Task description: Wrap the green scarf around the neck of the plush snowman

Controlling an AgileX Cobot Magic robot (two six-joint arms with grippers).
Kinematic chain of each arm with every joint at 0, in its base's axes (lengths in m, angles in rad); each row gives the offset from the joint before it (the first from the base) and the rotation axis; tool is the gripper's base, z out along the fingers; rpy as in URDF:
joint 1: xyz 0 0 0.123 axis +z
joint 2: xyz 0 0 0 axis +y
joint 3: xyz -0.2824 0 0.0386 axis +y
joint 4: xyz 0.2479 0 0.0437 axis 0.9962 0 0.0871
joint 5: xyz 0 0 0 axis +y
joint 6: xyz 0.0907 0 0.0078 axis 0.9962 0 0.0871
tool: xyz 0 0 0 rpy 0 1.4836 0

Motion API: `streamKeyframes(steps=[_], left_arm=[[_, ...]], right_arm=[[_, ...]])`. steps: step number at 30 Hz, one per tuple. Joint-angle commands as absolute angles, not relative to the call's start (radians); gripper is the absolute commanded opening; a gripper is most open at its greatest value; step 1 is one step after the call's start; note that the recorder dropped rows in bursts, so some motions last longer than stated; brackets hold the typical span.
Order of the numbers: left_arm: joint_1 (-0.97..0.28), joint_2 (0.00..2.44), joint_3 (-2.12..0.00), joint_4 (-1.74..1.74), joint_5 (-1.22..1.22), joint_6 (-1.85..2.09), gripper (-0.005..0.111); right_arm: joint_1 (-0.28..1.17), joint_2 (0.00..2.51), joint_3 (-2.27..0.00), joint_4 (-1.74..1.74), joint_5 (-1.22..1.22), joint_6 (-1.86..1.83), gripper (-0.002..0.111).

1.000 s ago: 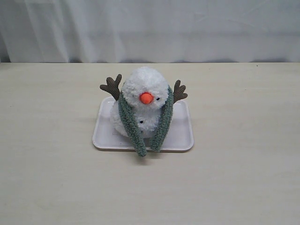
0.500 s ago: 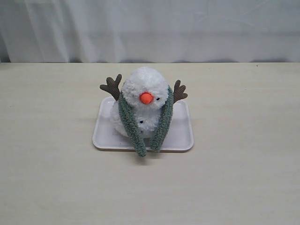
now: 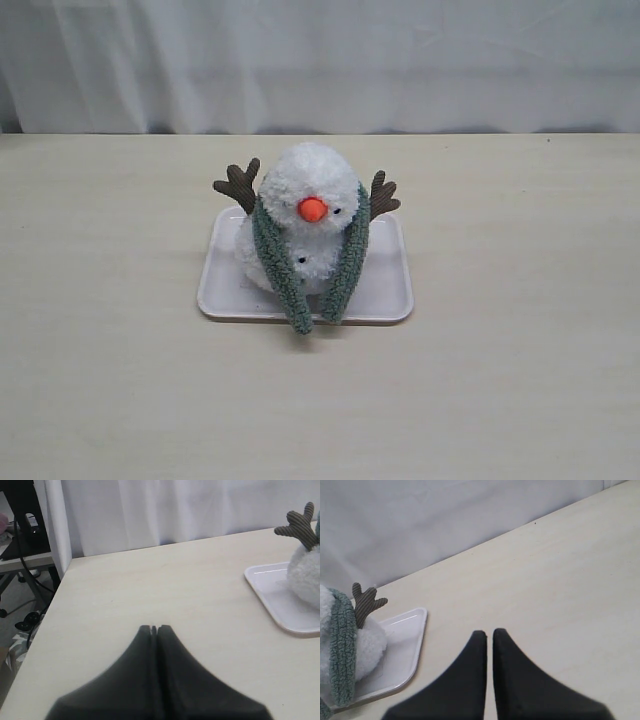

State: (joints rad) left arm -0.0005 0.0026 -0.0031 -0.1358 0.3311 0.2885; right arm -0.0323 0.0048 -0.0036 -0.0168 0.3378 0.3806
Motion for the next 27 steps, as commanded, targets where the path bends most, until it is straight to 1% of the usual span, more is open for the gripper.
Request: streamKeyframes(steps=[1,16,19,27], left_arm=[[-0.006,0.000,0.000,-0.140,0.323,0.283,0.000],[-0.006,0.000,0.000,-0.140,0.323,0.283,0.000],[-0.006,0.000,0.000,-0.140,0.323,0.283,0.000],[-0.006,0.000,0.000,-0.140,0.323,0.283,0.000]], right_arm=[[-0.032,0.000,0.000,-0.014,0.345,0.372,0.004],[-0.032,0.000,0.000,-0.014,0.345,0.342,0.004],[-0.032,0.000,0.000,-0.014,0.345,0.258,0.004],[-0.032,0.000,0.000,-0.014,0.345,-0.106,0.004]])
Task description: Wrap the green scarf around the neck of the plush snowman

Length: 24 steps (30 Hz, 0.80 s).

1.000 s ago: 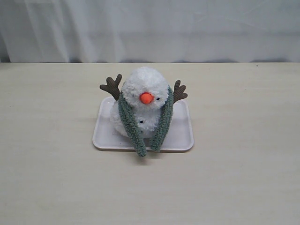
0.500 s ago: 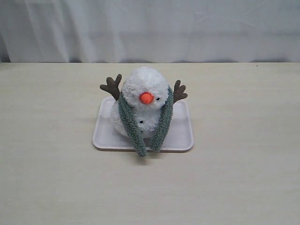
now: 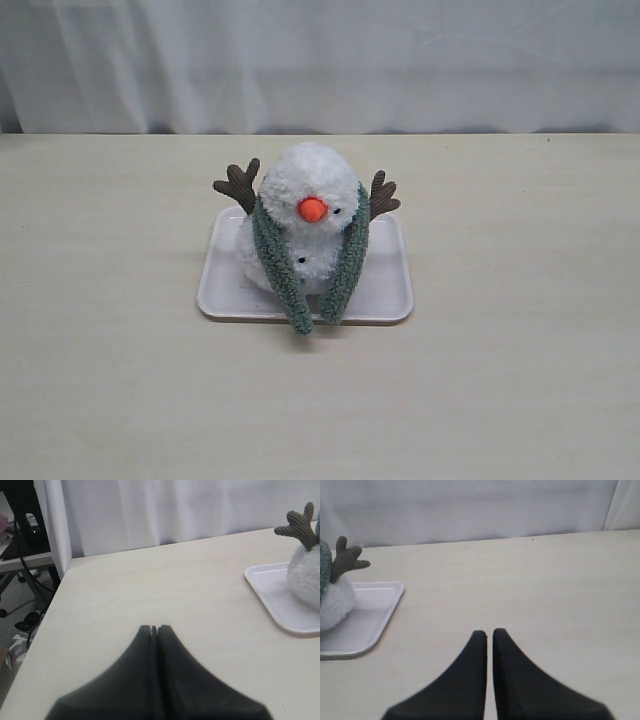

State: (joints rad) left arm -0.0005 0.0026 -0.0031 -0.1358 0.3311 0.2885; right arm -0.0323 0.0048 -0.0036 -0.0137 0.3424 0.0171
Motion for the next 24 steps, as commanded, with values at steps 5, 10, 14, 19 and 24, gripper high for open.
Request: streamKeyframes(steps=[5,10,14,19,24], left_arm=[[-0.006,0.000,0.000,-0.140,0.323,0.283,0.000],[-0.006,0.000,0.000,-0.140,0.323,0.283,0.000],[-0.006,0.000,0.000,-0.140,0.323,0.283,0.000],[-0.006,0.000,0.000,-0.140,0.323,0.283,0.000],[-0.006,0.000,0.000,-0.140,0.323,0.283,0.000]], right_arm=[[-0.032,0.000,0.000,-0.014,0.345,-0.146,0.004],[-0.032,0.000,0.000,-0.014,0.345,-0.146,0.004],[-0.032,0.000,0.000,-0.014,0.345,-0.146,0.004],[-0.032,0.000,0.000,-0.014,0.345,-0.143,0.004],[-0.032,0.000,0.000,-0.014,0.345,-0.143,0.004]])
